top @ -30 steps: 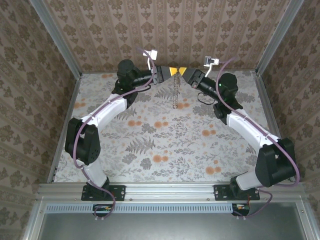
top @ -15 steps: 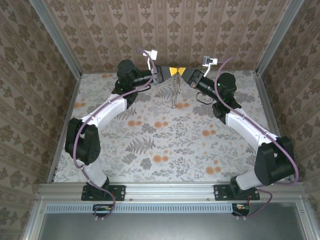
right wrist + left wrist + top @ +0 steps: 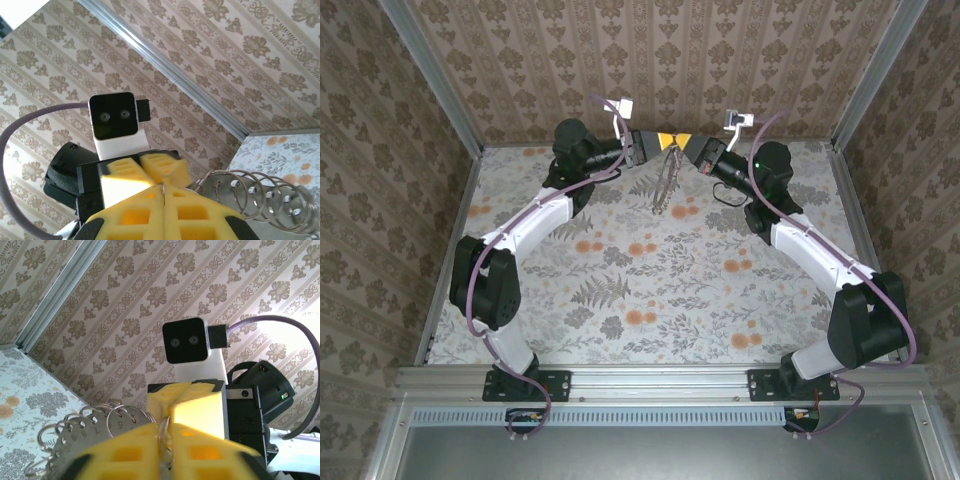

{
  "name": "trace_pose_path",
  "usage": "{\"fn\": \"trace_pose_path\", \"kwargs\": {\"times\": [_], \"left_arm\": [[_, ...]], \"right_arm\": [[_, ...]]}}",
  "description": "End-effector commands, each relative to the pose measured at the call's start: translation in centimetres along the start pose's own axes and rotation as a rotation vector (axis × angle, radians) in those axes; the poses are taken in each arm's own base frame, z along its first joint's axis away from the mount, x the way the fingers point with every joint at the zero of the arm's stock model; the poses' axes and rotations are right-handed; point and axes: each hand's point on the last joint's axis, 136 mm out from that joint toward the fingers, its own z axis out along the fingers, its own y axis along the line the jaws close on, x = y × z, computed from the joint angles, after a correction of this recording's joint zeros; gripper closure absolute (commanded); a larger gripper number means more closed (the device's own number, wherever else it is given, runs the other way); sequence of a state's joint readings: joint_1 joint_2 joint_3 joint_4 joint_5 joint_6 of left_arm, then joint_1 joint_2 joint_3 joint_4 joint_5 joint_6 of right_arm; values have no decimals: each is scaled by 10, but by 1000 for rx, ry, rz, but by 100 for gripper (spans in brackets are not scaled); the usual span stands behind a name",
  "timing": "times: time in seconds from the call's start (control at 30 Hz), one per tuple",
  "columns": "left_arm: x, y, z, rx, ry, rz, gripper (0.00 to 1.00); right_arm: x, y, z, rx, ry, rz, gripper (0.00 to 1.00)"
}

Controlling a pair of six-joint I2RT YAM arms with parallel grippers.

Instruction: Put the keys on the keyring

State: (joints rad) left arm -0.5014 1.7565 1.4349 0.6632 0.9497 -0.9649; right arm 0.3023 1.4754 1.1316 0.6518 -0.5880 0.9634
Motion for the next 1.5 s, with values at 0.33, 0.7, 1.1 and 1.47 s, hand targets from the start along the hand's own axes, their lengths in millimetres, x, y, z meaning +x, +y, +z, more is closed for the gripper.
{"fn": "trace_pose_path", "kwargs": {"times": [0.33,0.7,1.1,1.47], "left_arm": [[-32,-21,-51,-47,59,170,39],[-25,-34,-50,46,189,197,61],[-5,-18,-32,65,267,145,64],[2,-4,-22,60,285,111,65]], "right_arm": [[-5,9,-1,-105,254,-193,100],[7,5,3,-230,391,-153,100],[15,0,6,-252,425,-115,100],[17,0,7,-249,423,-115,100]]}}
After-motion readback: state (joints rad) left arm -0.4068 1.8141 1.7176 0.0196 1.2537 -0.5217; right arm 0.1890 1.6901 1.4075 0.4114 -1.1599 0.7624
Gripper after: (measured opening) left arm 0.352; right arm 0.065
